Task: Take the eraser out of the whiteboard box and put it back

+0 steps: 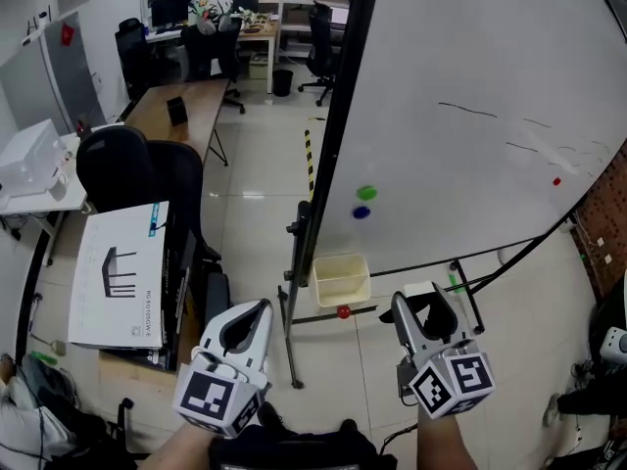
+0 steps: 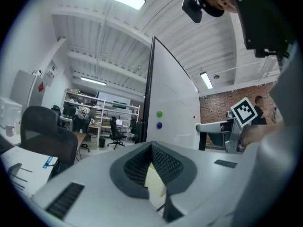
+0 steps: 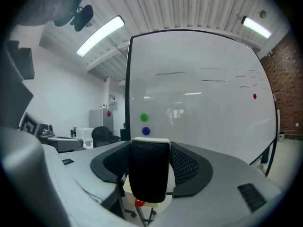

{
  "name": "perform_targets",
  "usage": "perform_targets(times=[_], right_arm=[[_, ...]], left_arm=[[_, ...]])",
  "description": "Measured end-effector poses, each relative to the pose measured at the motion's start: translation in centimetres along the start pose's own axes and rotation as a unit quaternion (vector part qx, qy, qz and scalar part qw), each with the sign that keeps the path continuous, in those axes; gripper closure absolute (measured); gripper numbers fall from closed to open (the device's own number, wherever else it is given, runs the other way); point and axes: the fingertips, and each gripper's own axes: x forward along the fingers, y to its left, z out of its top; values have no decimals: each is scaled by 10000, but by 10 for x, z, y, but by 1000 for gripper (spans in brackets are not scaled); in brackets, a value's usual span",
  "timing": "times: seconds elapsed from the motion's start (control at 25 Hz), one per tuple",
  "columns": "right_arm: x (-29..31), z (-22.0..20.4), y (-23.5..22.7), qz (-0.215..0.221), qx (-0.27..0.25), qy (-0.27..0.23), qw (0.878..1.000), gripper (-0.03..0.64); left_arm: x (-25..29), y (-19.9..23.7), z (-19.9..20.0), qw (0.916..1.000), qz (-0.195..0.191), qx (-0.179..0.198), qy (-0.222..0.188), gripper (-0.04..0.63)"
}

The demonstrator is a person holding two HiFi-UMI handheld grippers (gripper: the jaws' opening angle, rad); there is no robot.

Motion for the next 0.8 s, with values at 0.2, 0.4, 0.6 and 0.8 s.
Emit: perform_targets(times=[0.2,0.4,0.6,0.8], right_arm=[[-47,24,-27,386,-205,-152,9989,331],[-99,47,-66,876,-272,-294,9954,333],[-146,64,-99,1316,-357,-414,9898,333],[-178,71,-114,1477,-348,-445,9874,333]], left_arm=[[-10,-51,25,9992,240,35,-311,580],[-19,-124,49,9969,569,186,-517,580],[-24,-178,46,9940,964,161,-498,580],[-36,-216,46,9936,1028,221,-421,580]])
